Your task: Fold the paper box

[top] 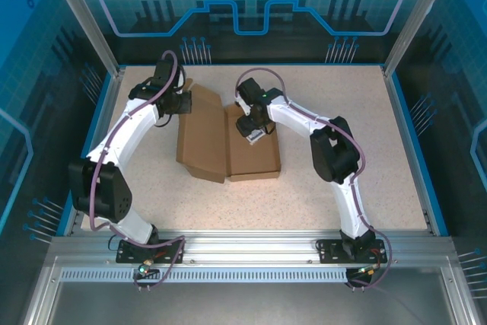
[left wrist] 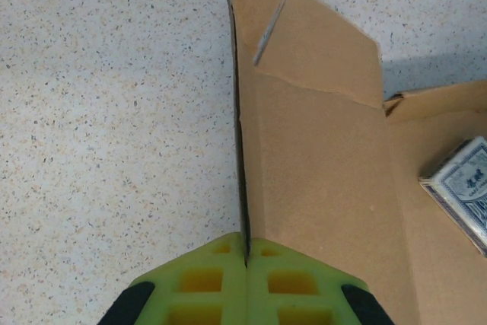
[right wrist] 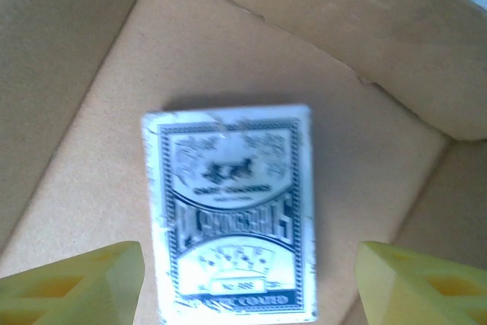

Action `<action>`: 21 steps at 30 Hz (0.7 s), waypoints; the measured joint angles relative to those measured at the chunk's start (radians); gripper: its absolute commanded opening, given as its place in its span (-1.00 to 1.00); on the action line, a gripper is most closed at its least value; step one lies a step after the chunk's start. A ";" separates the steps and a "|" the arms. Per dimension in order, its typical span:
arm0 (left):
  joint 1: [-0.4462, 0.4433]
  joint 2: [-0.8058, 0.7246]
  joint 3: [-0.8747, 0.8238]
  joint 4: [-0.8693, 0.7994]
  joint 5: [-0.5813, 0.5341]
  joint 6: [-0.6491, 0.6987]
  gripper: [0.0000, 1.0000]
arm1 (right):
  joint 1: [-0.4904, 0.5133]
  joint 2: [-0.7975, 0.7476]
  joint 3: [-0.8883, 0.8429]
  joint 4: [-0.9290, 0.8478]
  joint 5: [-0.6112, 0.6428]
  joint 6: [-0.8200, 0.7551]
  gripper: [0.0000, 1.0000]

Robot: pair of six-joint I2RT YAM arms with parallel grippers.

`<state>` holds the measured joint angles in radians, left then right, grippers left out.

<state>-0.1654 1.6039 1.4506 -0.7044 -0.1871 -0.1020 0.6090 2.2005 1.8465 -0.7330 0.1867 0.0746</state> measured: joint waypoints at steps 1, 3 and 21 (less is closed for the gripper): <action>0.000 0.000 0.000 -0.002 0.000 0.000 -1.00 | 0.000 -0.006 0.000 0.000 0.000 -0.001 0.50; 0.000 0.000 0.001 -0.003 0.000 0.000 -1.00 | 0.000 -0.018 -0.001 0.000 0.000 -0.005 0.50; -0.007 0.050 0.034 0.005 0.074 0.004 -0.93 | -0.048 -0.256 -0.275 0.103 -0.024 -0.014 0.51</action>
<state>-0.1726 1.6539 1.4841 -0.6991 -0.1135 -0.0982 0.5606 1.9442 1.5711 -0.6296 0.1623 0.0605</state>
